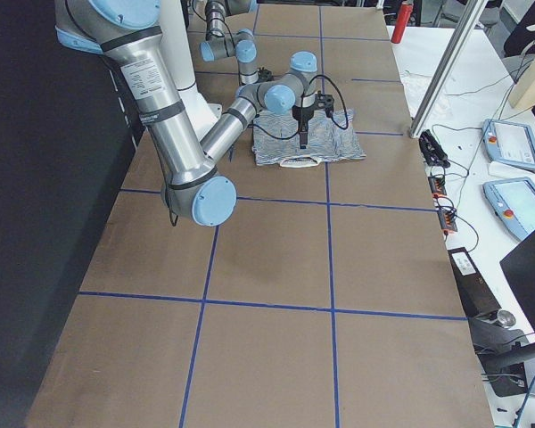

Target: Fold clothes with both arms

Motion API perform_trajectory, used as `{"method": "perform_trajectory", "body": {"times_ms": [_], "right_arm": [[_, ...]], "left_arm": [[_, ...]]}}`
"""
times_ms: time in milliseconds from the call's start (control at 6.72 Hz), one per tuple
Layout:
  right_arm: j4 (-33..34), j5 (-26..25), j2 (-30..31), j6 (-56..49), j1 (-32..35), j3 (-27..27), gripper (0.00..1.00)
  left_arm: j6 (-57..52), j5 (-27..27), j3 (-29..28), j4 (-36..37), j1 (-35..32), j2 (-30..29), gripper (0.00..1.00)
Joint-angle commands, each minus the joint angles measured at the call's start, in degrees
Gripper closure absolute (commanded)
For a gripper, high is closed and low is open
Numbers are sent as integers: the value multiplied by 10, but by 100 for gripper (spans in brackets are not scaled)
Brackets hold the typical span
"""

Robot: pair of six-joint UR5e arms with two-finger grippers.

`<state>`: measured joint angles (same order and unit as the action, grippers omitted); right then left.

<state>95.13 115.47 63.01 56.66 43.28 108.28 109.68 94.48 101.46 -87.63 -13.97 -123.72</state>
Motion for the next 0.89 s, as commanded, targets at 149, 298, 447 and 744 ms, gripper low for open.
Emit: {"method": "perform_trajectory", "body": {"times_ms": [149,298,447,744], "right_arm": [[0,-1,2,-1,0,0,0],[0,-1,1,-1,-1,0,0],[0,-1,2,-1,0,0,0],[0,-1,2,-1,-1,1,0]], "left_arm": [[3,0,-2,-2,0,-1,62],[4,0,-3,-2,0,-1,79],[3,0,-3,-2,0,-1,98],[-3,0,6,-2,-1,-1,100]]}}
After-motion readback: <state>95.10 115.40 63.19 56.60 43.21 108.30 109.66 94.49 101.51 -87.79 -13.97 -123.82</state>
